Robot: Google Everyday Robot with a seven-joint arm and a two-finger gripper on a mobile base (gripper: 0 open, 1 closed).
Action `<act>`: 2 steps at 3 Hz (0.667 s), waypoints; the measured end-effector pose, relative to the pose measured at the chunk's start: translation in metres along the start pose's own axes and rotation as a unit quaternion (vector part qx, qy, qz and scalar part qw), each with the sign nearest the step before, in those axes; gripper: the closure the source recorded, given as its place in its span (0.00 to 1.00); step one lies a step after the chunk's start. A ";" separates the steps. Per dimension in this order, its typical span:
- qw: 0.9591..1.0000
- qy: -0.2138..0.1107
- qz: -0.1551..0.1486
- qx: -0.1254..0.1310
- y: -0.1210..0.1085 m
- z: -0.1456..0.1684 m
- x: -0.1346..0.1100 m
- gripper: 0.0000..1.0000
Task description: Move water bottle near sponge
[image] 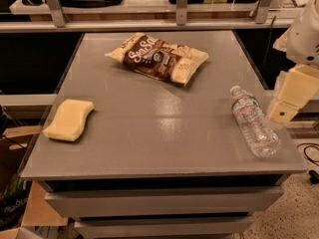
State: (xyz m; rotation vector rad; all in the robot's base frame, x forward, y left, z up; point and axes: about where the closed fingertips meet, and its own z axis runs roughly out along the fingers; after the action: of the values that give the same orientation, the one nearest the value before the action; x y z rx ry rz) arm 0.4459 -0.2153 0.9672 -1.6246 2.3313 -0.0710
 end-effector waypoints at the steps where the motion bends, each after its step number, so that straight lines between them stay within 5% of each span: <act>1: 0.997 0.024 0.067 -0.017 -0.006 0.020 0.002 0.00; 2: 0.989 0.041 0.139 -0.038 -0.008 0.043 0.003 0.00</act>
Offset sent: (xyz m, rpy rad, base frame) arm 0.0217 0.0015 -0.0671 0.0493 0.2500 -0.4634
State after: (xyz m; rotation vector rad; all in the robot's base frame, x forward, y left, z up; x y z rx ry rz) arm 0.4638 -0.2152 0.9270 -1.3354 2.6296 0.0115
